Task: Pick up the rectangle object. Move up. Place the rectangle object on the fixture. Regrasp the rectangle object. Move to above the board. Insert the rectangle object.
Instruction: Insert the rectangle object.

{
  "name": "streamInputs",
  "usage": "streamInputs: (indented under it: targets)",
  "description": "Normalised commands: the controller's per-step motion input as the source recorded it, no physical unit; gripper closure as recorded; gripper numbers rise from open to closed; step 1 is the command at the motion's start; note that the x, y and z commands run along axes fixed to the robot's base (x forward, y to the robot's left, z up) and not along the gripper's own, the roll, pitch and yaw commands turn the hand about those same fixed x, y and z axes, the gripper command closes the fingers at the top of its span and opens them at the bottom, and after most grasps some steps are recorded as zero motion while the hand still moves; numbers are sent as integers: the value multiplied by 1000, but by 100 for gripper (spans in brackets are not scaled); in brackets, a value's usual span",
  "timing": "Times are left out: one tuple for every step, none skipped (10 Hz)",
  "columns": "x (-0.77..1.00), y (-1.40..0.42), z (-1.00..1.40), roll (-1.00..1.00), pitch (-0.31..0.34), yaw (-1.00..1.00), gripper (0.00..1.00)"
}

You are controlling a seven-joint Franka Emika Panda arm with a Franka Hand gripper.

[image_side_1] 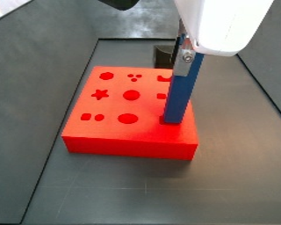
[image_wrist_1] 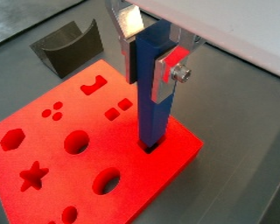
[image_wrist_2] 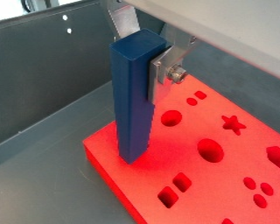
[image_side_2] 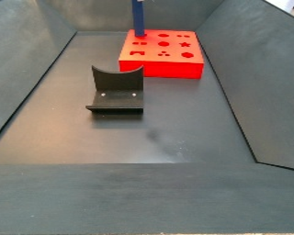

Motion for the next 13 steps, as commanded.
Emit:
streamInputs:
  targets:
    - [-69,-69,0,0,0,-197,100]
    - [-83,-69,0,0,0,-189,100]
    - [-69,-51,0,1,0,-171,100]
    - [-31,0,-51,13,0,-129,100]
    - [-114,0,-109,6,0,-129,100]
    - [-80,0,-60,0,0,-157,100]
    - [-6,60,0,0,3,-249,100]
    - [0,69,0,0,0,-280,100]
    - [-3,126,0,-14,0,-234,100]
    - [-43,149,3,-51,0,-137,100]
    - [0,123,0,-47,0,-49,100]
    - [0,26,0,0,0,0,100]
    - [0,0,-23,0,0,0,100]
